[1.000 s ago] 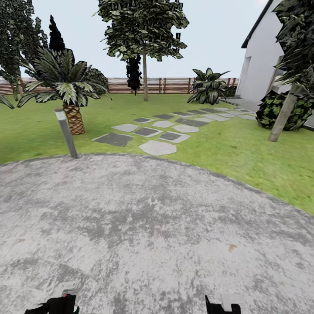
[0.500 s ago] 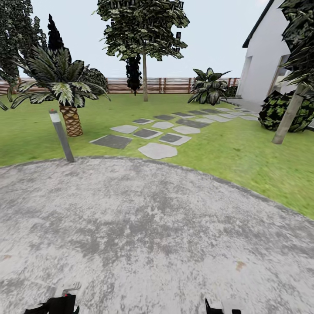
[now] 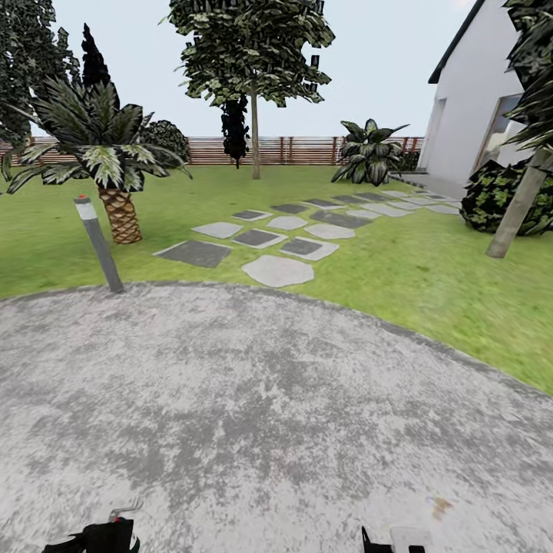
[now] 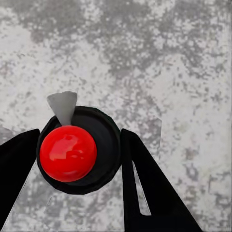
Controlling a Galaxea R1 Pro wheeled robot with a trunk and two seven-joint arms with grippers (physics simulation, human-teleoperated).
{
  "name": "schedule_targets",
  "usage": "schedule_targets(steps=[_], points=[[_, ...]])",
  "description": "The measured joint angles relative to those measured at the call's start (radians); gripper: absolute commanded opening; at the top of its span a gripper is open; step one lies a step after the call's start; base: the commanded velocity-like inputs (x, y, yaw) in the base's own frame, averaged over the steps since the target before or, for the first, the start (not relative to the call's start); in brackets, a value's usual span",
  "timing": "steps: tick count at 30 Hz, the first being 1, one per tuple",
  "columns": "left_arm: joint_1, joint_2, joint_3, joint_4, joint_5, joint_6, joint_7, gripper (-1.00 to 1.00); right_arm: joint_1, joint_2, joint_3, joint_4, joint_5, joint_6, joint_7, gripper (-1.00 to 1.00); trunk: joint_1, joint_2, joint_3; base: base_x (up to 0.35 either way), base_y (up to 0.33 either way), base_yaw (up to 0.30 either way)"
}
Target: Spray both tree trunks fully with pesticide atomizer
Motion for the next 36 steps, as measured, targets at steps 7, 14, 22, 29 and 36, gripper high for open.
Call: schedule_targets(steps=[7,14,22,29,36], points=[[0.0,0.0,0.001,0.0,0.0,0.0,0.0,-1.0,0.0,0.0,0.0,0.0,0.0,0.0,-0.001,1.0,0.0,0.0,0.0,0.338,0.0,0.0],[0.0,0.001,0.001,0.0,0.0,0.0,0.0,-1.0,0.0,0.0,0.0,0.0,0.0,0.0,0.0,1.0,0.0,0.0,0.0,0.338,0.0,0.0],[0.0,0.002,0.001,0.0,0.0,0.0,0.0,-1.0,0.0,0.0,0.0,0.0,0.001,0.0,0.0,1.0,0.0,0.0,0.0,0.338,0.0,0.0],[0.0,0.002,0.001,0.0,0.0,0.0,0.0,-1.0,0.0,0.0,0.0,0.0,0.0,0.0,-0.001,1.0,0.0,0.0,0.0,0.338,0.0,0.0],[0.0,0.002,0.001,0.0,0.0,0.0,0.0,-1.0,0.0,0.0,0.0,0.0,0.001,0.0,0.0,1.0,0.0,0.0,0.0,0.338,0.0,0.0]])
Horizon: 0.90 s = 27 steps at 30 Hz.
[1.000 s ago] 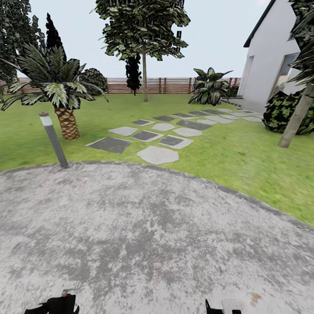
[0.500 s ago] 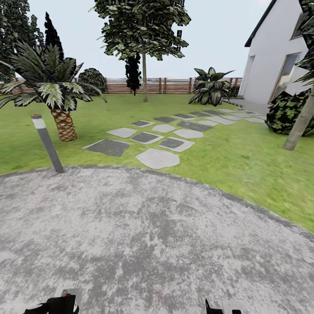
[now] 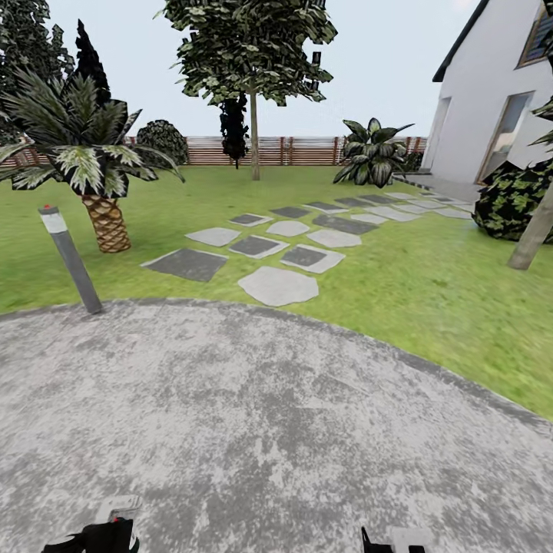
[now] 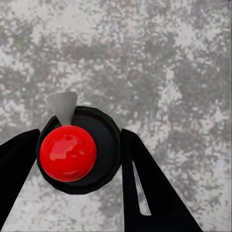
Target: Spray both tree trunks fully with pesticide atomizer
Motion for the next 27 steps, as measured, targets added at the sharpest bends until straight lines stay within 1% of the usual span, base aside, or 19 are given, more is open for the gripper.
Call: schedule_targets(steps=[27], points=[[0.0,0.0,0.0,0.0,0.0,0.0,0.0,-1.0,0.0,0.0,0.0,0.0,0.0,0.0,0.0,1.0,0.0,0.0,0.0,0.338,0.0,0.0]])
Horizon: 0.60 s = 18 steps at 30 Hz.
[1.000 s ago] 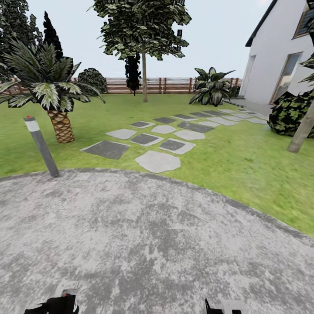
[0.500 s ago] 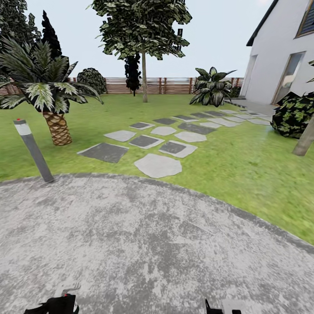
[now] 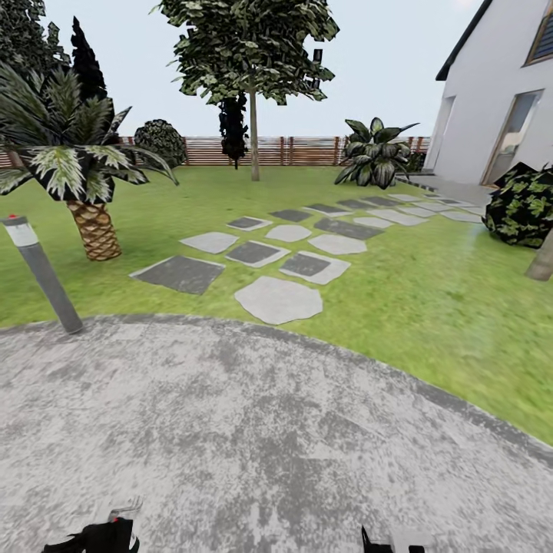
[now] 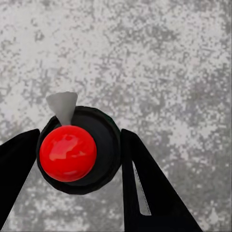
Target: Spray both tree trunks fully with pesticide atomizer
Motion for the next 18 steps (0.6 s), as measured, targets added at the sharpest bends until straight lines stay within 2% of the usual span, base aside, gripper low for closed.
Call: schedule_targets(steps=[18], points=[[0.0,0.0,0.0,0.0,0.0,0.0,0.0,-1.0,0.0,0.0,0.0,0.0,0.0,0.0,0.0,1.0,0.0,0.0,0.0,0.338,0.0,0.0]])
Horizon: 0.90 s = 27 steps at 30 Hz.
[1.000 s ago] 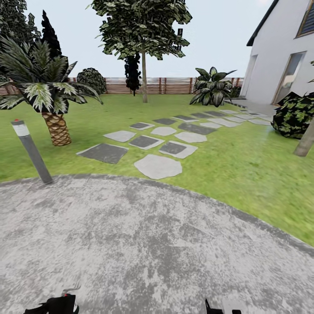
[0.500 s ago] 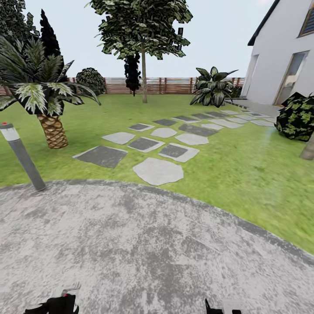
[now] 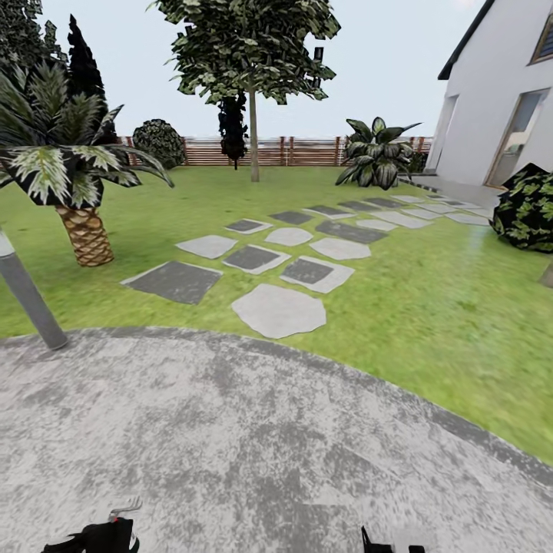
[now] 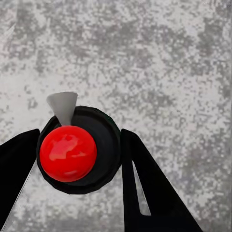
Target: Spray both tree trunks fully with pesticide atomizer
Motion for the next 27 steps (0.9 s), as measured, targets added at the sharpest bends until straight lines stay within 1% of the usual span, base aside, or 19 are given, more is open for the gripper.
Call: schedule_targets(steps=[27], points=[[0.0,0.0,0.0,0.0,0.0,0.0,0.0,-1.0,0.0,0.0,0.0,0.0,0.0,0.0,0.0,1.0,0.0,0.0,0.0,0.338,0.0,0.0]])
